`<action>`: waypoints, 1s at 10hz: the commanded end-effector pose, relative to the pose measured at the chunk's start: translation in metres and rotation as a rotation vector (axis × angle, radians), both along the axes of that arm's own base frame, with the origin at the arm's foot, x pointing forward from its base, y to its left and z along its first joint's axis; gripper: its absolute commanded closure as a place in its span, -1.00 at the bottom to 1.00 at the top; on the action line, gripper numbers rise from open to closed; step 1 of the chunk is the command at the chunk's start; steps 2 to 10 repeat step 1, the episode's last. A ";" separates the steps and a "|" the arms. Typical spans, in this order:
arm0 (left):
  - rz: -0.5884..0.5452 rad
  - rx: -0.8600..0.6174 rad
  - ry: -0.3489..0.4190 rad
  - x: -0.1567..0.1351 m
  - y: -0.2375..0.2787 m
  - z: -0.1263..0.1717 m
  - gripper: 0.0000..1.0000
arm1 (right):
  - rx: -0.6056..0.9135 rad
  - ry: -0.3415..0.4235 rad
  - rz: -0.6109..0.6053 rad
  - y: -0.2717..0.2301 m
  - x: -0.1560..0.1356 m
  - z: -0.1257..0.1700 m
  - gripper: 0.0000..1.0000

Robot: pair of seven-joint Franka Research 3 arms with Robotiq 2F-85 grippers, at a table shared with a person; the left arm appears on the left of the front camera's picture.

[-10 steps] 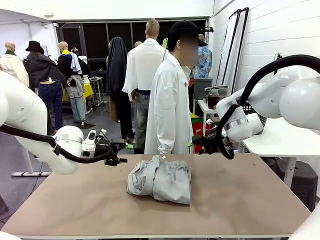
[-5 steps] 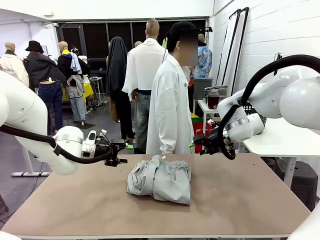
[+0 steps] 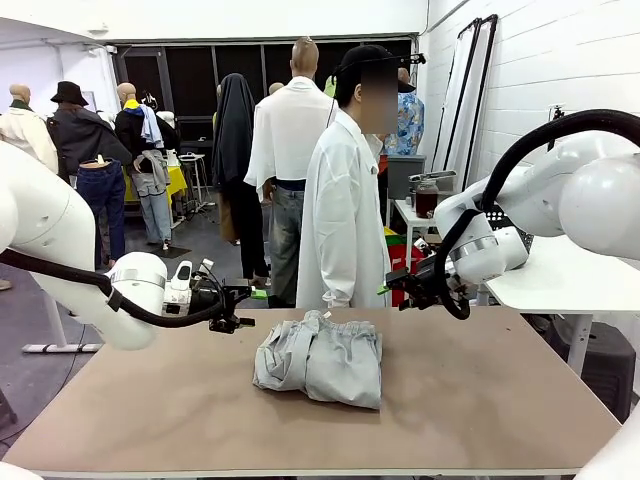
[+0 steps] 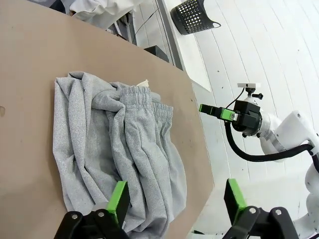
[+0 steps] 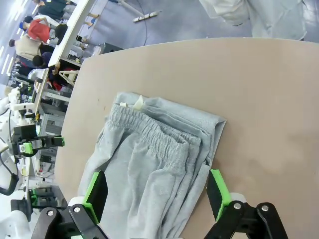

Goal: Fold the training pants.
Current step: Fold the Training pants in half.

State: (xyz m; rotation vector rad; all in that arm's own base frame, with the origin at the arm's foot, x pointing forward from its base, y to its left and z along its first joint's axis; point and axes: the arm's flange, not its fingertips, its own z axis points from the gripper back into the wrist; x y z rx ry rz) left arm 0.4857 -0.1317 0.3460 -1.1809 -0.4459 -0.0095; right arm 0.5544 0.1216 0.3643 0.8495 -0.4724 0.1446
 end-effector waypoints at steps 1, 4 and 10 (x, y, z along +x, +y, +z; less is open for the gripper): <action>-0.003 -0.001 -0.004 0.002 0.000 -0.001 -1.00 | 0.008 -0.003 -0.003 0.000 0.000 -0.003 -1.00; -0.003 -0.001 -0.004 0.002 0.000 -0.001 -1.00 | 0.008 -0.003 -0.003 0.000 0.000 -0.003 -1.00; -0.003 -0.001 -0.004 0.002 0.000 -0.001 -1.00 | 0.008 -0.003 -0.003 0.000 0.000 -0.003 -1.00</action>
